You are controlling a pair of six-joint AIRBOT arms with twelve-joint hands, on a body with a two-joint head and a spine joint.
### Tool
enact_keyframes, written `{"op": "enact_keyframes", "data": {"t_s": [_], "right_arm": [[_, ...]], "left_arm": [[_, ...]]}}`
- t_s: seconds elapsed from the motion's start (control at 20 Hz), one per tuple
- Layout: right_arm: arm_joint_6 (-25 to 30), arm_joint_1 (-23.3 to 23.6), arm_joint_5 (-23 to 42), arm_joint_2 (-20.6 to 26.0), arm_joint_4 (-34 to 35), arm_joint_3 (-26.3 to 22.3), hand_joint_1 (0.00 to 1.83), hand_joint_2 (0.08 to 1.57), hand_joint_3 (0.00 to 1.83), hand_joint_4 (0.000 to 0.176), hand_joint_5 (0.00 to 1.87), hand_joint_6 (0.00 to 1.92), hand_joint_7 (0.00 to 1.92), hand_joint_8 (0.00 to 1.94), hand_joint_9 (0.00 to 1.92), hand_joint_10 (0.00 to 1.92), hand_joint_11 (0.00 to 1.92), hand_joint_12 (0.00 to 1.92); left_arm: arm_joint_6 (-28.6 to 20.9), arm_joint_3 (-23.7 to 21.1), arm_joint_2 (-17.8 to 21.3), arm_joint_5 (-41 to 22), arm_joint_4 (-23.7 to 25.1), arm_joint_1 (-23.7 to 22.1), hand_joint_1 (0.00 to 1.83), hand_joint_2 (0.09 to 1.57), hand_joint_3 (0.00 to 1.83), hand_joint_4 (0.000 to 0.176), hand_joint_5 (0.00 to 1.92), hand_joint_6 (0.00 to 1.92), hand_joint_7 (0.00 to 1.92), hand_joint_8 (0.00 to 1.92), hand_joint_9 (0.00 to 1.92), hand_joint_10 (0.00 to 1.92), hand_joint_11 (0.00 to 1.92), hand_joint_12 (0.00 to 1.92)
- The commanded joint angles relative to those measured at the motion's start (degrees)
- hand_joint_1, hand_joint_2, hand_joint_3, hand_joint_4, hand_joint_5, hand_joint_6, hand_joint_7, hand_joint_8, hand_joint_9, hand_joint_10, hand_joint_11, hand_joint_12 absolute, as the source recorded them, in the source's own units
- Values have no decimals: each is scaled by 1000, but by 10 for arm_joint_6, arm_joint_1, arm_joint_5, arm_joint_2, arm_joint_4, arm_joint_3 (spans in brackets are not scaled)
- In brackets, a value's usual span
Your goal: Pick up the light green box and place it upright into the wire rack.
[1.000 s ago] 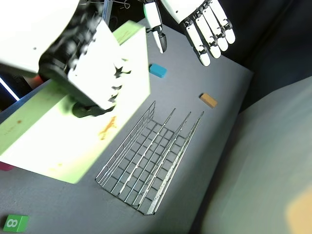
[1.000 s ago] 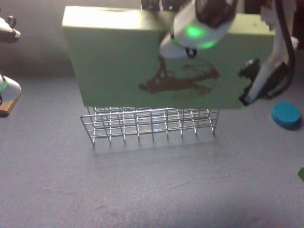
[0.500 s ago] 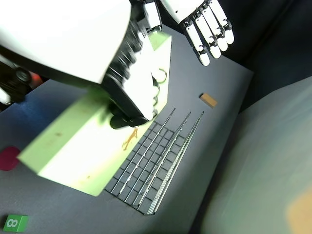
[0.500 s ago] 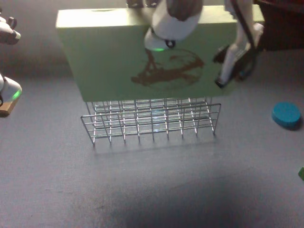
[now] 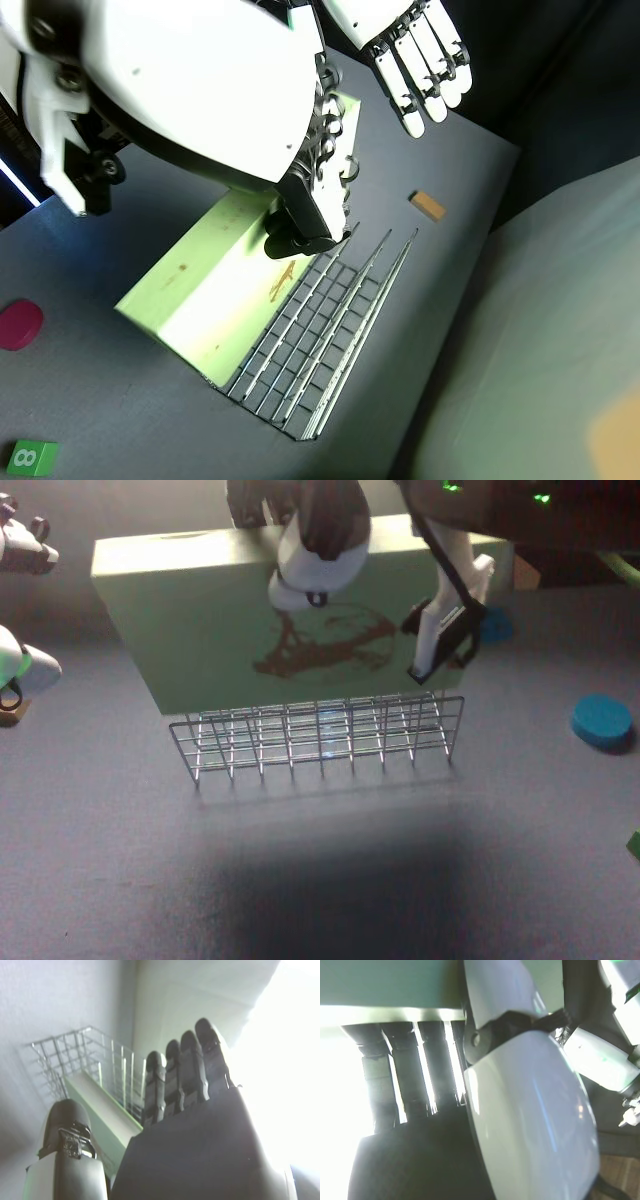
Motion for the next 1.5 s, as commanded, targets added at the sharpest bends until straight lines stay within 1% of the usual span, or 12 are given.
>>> {"op": "enact_keyframes", "data": {"t_s": [0.0,0.15,0.2,0.25,0.3,0.45,0.5,0.55,0.85,0.9,0.95,1.45], "right_arm": [[5,4,30,-2,-50,4,1365,1145,0,0,852,1007,977,996,833,1414,739,1414],[13,-5,33,-10,-51,16,1365,1145,0,0,848,1014,968,1009,845,1395,740,1404],[14,-8,32,-12,-51,20,1248,1140,2,0,878,1026,991,1080,865,1123,731,1406],[15,-12,32,-14,-51,22,1226,1138,0,0,889,1020,1000,1085,898,1001,732,1410],[17,-16,32,-15,-51,25,1222,1138,0,0,892,1018,1002,1088,905,976,732,1411],[29,-29,37,-19,-51,32,1221,1138,0,0,892,1017,1002,1088,907,969,731,1411],[30,-33,38,-20,-52,34,1337,1138,5,0,869,1002,975,1017,865,1300,724,1423],[34,-37,39,-21,-58,35,1359,1144,0,0,863,1010,961,1012,846,1381,721,1433],[85,-69,49,-30,-124,52,1364,1146,0,0,860,1011,957,1017,841,1401,723,1439],[89,-73,53,-33,-124,59,1243,1141,2,0,889,1024,973,1092,851,1134,723,1435],[95,-78,56,-35,-123,66,1219,1141,0,0,900,1021,978,1103,878,1021,732,1434],[99,-114,72,-58,-112,88,1214,1138,0,0,907,1014,983,1099,903,968,742,1424]], "left_arm": [[2,-2,0,-23,41,-5,262,1199,0,24,188,0,167,7,118,2,0,385],[2,-3,0,-23,41,-4,262,1200,1,23,187,0,179,6,120,1,0,366],[2,-3,0,-21,41,-4,262,1201,1,23,185,0,178,5,117,0,0,364],[2,-3,0,-20,41,-4,259,1201,1,23,184,0,174,2,117,0,0,363],[2,-3,0,-20,41,-3,257,1202,1,23,184,0,175,3,116,0,0,362],[2,-4,1,-20,41,-2,252,1202,1,23,185,0,176,3,116,0,0,361],[2,-5,1,-20,41,-1,250,1203,1,23,186,1,181,4,115,0,0,360],[2,-5,1,-20,41,-1,249,1204,1,23,187,1,186,6,114,0,0,359],[-1,-8,0,-18,39,5,246,1201,0,18,185,0,160,0,107,0,0,323],[-2,-8,0,-18,39,5,245,1201,0,18,185,0,161,1,106,0,0,321],[-3,-8,0,-18,39,5,245,1201,0,17,185,0,162,1,106,0,0,320],[-40,-9,0,-20,39,5,244,1198,0,15,185,0,162,0,107,1,0,289]]}}
